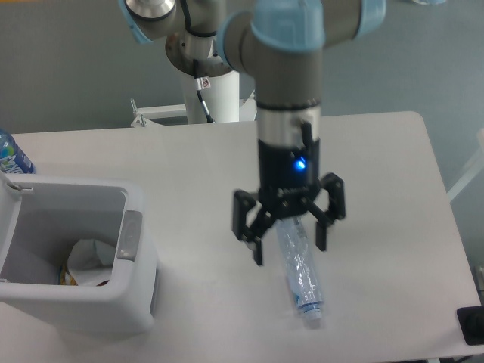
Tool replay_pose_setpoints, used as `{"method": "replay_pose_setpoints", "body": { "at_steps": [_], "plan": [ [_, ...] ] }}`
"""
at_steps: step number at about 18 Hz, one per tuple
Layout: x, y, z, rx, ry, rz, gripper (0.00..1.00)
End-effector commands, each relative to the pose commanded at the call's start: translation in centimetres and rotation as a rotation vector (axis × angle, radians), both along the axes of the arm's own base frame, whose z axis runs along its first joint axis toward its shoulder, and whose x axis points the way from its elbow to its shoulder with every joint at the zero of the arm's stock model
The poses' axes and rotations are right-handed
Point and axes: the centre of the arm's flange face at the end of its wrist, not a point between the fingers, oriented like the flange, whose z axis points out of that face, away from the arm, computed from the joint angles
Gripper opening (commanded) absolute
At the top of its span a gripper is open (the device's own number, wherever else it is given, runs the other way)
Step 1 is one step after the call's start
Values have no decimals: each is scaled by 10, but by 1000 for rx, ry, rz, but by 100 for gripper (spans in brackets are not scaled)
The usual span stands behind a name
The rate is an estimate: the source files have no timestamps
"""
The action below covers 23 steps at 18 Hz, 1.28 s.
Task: Place the trash in the trash can
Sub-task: 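Move the open gripper over the clear plastic water bottle, then lower the gripper around the bottle's cap end and close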
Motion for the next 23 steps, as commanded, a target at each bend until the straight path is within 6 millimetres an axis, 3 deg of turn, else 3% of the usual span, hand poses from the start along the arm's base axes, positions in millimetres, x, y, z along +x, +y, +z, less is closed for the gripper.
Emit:
{"method": "replay_pose_setpoints", "body": {
  "at_steps": [6,11,13,15,18,23],
  "plan": [
    [-38,7,-79,-73,-68,-1,100],
    [-52,3,-142,-173,-88,-76,100],
    [-69,-8,-151,-251,-47,-125,100],
    [-65,-15,-176,-293,-60,-194,100],
    [-56,-18,-194,-309,-80,-208,100],
    [-56,-15,-200,-308,-86,-213,100]
  ]
}}
